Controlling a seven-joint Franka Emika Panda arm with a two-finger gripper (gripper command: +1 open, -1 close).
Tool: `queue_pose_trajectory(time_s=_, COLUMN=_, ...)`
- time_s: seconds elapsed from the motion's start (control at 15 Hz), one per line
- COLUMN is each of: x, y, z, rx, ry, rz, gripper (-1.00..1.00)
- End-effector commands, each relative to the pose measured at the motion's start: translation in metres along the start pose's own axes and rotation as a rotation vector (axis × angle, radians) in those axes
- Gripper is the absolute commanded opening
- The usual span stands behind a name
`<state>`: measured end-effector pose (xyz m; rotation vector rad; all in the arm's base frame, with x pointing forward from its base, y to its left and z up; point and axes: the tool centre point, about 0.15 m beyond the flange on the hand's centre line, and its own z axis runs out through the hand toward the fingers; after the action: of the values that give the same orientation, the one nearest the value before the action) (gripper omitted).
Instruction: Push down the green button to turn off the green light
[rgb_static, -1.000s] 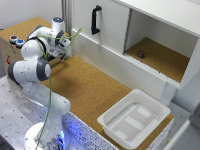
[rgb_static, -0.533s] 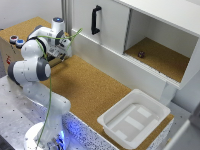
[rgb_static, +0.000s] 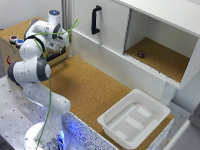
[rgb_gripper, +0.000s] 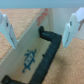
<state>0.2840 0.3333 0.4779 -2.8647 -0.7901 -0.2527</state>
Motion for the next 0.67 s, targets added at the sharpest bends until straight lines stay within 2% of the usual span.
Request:
queue_pose_trajectory(time_s=0.0, x=-0.015, y=-0.065, z=-0.054, rx=-0.117, ry=-0.068, rz=-0.301, gripper=1.00)
queue_pose_trajectory(time_s=0.07, x=-0.019, y=-0.076, z=-0.043, rx=-0.140, ry=-0.107, rz=-0.373, gripper=1.00)
queue_pose_trajectory(time_s=0.27, x=-0.025, y=-0.112, z=-0.034, rx=-0.075, ry=-0.114, rz=-0.491, gripper=1.00)
queue_pose_trajectory(time_s=0.33, x=-0.027, y=-0.119, z=-0.033, rx=-0.061, ry=-0.115, rz=-0.521, gripper=-1.00)
queue_pose_trajectory(time_s=0.6, x=-0.029, y=-0.140, z=-0.023, rx=-0.020, ry=-0.112, rz=-0.627, gripper=-1.00)
